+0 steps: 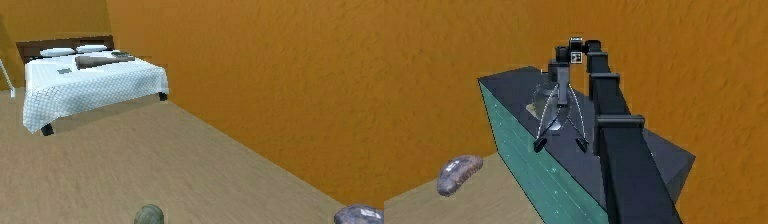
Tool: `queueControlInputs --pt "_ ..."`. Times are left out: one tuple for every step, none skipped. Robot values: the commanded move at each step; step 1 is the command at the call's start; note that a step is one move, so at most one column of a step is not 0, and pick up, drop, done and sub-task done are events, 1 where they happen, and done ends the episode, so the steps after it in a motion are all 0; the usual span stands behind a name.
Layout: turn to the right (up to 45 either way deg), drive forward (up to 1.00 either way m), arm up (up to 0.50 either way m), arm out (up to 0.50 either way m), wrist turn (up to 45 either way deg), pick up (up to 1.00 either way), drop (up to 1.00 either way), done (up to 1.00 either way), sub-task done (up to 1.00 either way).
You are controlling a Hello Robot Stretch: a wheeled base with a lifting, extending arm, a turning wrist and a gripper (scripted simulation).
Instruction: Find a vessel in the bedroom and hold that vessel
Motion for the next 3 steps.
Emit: queueControlInputs --pt "0.0 0.00 0.00 0.00 45.0 0.00 0.00 0.00 0.00" --pt "0.0 0.00 0.00 0.00 45.0 0.00 0.00 0.00 0.00" --pt "0.0 0.00 0.00 0.00 45.0 0.00 0.00 0.00 0.00"
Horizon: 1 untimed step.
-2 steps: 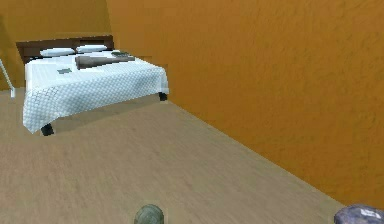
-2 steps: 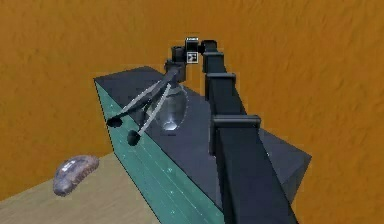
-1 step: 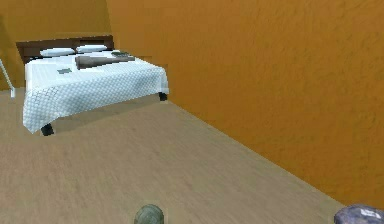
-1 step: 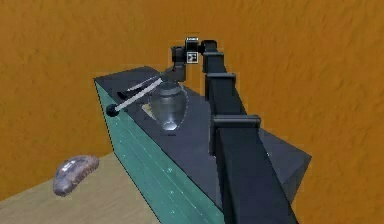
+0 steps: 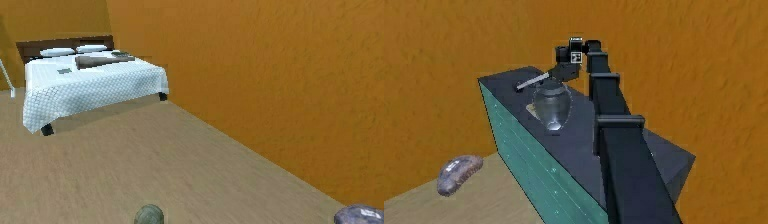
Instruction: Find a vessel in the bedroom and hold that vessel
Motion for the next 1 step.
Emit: queueControlInputs --pt "0.0 0.00 0.00 0.00 27.0 0.00 0.00 0.00 0.00"
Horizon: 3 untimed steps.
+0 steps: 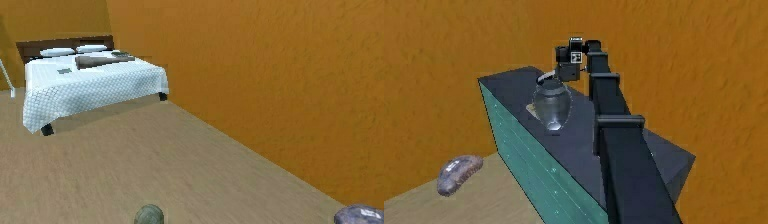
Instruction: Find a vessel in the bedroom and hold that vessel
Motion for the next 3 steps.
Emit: queueControlInputs --pt "0.0 0.00 -0.20 0.00 0.0 0.00 0.00 0.00 0.00" --pt "0.0 0.00 0.00 0.00 0.0 1.00 0.00 0.00 0.00" --pt "0.0 0.00 0.10 0.00 0.0 0.00 0.00 0.00 0.00"
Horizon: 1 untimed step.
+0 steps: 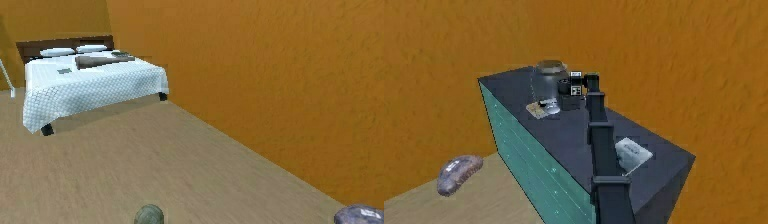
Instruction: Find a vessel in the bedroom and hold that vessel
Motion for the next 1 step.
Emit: queueControlInputs --pt "0.0 0.00 0.00 0.00 0.0 0.00 0.00 1.00 0.00"
